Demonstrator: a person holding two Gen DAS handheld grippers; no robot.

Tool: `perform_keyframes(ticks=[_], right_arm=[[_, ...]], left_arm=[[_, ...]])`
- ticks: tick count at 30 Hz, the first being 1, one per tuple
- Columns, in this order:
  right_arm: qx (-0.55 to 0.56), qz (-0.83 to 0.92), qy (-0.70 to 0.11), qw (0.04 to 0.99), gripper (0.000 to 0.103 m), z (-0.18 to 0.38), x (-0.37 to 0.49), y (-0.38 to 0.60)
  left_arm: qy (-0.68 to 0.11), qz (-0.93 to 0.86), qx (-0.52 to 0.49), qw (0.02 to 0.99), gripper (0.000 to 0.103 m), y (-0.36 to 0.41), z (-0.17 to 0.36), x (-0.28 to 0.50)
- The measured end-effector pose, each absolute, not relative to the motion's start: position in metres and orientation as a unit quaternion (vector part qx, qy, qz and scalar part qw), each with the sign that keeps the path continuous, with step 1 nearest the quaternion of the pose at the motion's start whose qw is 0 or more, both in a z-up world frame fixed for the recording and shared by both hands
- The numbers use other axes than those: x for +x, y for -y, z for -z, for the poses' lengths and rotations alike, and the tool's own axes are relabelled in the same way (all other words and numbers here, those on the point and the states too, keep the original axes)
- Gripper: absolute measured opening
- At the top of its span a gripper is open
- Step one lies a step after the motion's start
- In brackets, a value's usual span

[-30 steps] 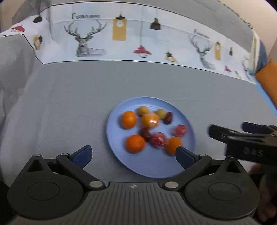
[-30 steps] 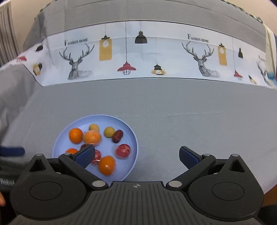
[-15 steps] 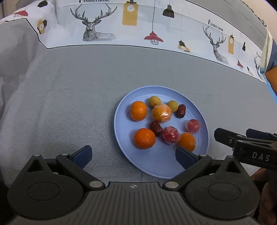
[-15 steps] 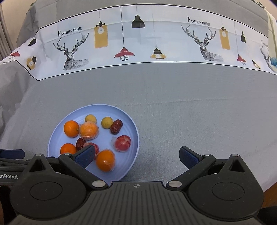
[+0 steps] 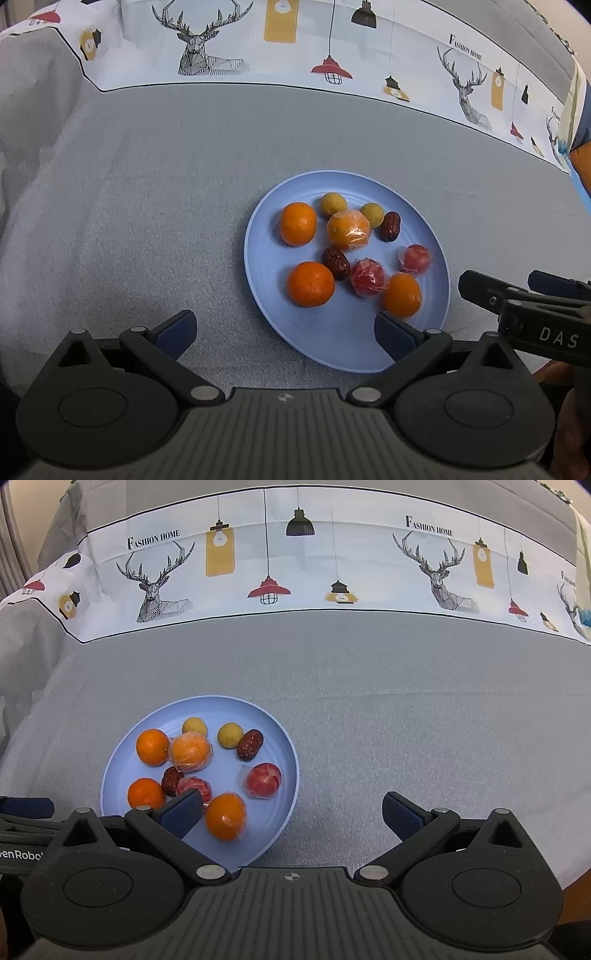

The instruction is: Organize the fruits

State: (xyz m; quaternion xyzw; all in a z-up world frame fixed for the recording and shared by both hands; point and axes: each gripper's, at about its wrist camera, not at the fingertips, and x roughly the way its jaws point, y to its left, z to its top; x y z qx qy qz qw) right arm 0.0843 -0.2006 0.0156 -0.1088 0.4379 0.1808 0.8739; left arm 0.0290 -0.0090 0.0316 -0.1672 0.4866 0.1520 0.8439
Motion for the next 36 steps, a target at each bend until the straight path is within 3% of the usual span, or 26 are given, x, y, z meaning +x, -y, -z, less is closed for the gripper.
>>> perform_keyframes(ticks=[36], right_arm=[[-0.118, -0.172, -0.437, 0.875, 0.102, -0.0167, 0.0836, 0.2007]], left_arm=[[-0.48, -0.137, -0.161, 0.851, 0.102, 0.0115, -0.0344, 0.0281]])
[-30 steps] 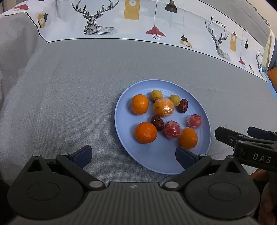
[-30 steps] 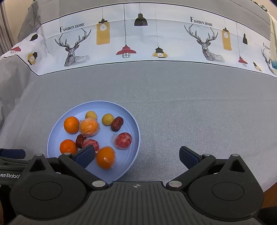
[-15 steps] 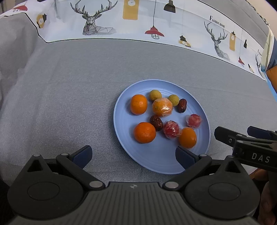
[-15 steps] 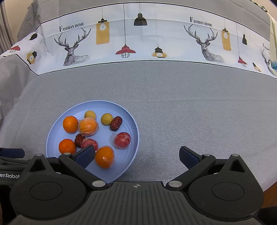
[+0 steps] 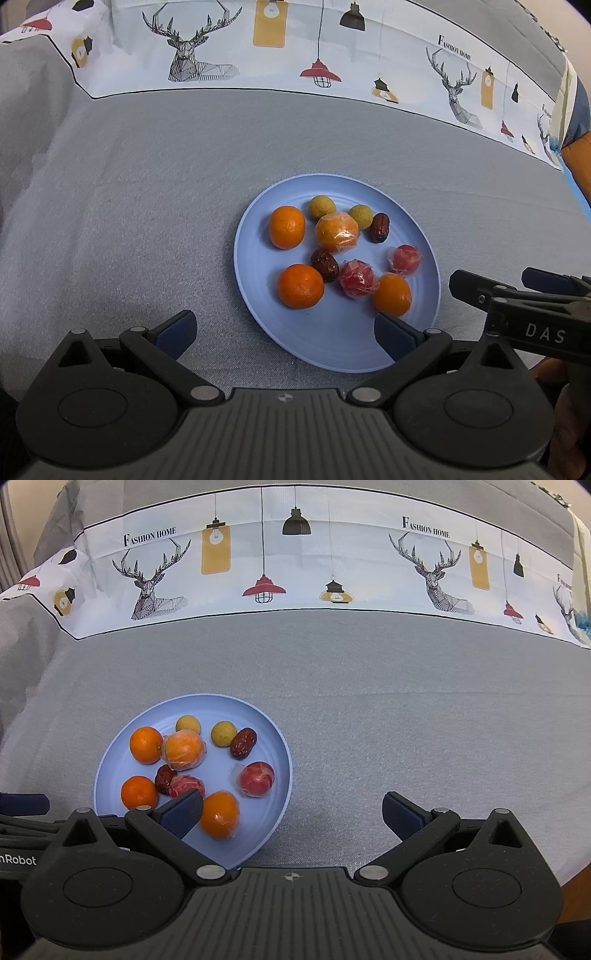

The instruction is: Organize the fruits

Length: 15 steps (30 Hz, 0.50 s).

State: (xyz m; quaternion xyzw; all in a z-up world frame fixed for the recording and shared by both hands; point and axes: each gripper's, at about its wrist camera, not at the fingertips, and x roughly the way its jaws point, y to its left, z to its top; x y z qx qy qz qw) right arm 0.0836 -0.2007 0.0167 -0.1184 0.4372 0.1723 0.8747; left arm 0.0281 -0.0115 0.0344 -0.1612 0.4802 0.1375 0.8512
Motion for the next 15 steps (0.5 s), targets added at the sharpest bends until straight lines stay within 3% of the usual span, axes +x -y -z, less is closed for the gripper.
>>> perform_keyframes(ticks=[15], right_arm=[[-0.087, -0.178, -0.423, 0.884, 0.102, -0.029, 0.084, 0.205]], left_arm=[[-0.473, -0.124, -0.146, 0.86, 0.102, 0.017, -0.041, 0.028]])
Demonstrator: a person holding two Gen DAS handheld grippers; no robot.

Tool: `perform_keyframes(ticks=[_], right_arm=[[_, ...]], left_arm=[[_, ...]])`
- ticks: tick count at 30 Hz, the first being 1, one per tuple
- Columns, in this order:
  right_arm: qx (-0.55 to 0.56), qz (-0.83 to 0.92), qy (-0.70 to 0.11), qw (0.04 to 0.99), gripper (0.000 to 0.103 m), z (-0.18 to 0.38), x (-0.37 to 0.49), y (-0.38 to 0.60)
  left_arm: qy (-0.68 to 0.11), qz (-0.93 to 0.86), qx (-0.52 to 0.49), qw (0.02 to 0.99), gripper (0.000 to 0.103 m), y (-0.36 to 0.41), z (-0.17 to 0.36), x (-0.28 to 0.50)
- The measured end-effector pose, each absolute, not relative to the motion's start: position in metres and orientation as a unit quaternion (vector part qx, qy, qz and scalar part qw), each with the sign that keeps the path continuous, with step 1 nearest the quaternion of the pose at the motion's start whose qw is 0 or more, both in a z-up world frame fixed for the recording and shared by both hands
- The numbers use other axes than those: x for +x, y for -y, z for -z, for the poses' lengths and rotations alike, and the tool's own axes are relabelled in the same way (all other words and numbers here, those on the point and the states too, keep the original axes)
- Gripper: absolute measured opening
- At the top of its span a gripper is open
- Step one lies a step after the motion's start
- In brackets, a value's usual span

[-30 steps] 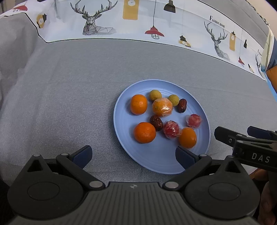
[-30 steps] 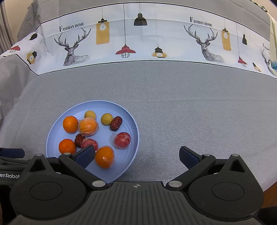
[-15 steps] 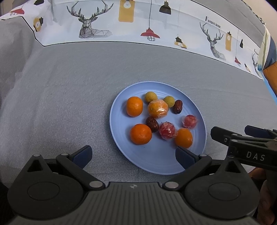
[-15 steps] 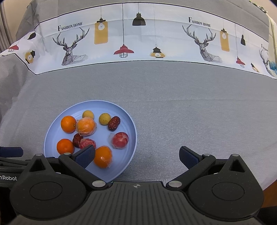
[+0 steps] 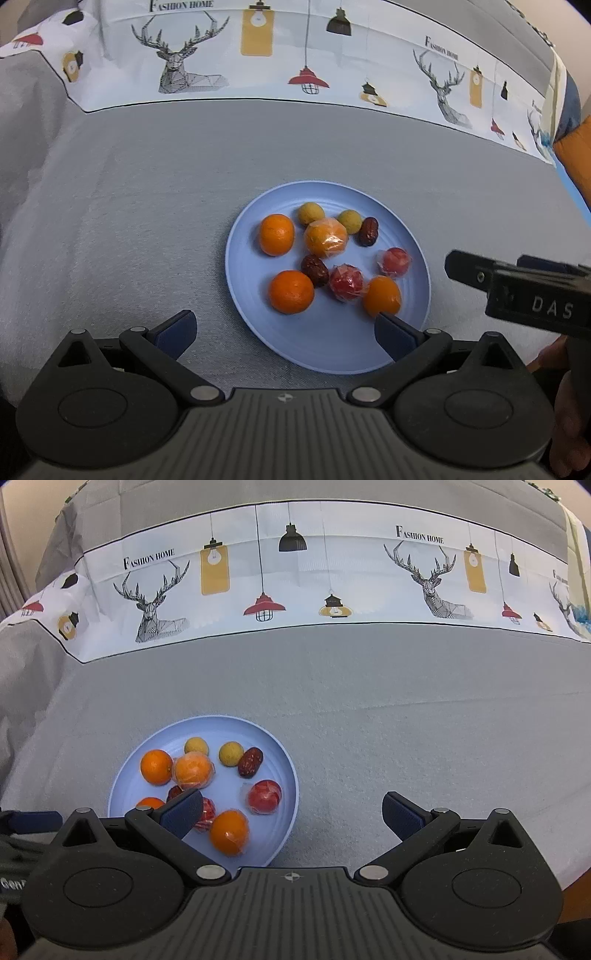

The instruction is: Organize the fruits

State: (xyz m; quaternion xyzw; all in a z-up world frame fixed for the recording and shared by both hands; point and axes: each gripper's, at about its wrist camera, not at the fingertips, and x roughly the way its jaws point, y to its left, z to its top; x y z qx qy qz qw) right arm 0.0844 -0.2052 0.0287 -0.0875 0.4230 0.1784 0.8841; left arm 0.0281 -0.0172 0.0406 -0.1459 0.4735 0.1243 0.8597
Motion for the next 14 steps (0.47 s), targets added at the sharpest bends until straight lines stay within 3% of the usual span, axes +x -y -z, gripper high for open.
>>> perform_keyframes(ticks=[14], right_arm=[[-0.076, -0.198, -0.416, 0.884, 0.102, -0.0309, 0.0892, 0.201]], left_arm=[[-0.453, -0.114, -0.157, 0.87, 0.102, 0.0139, -0.0448, 0.0335]])
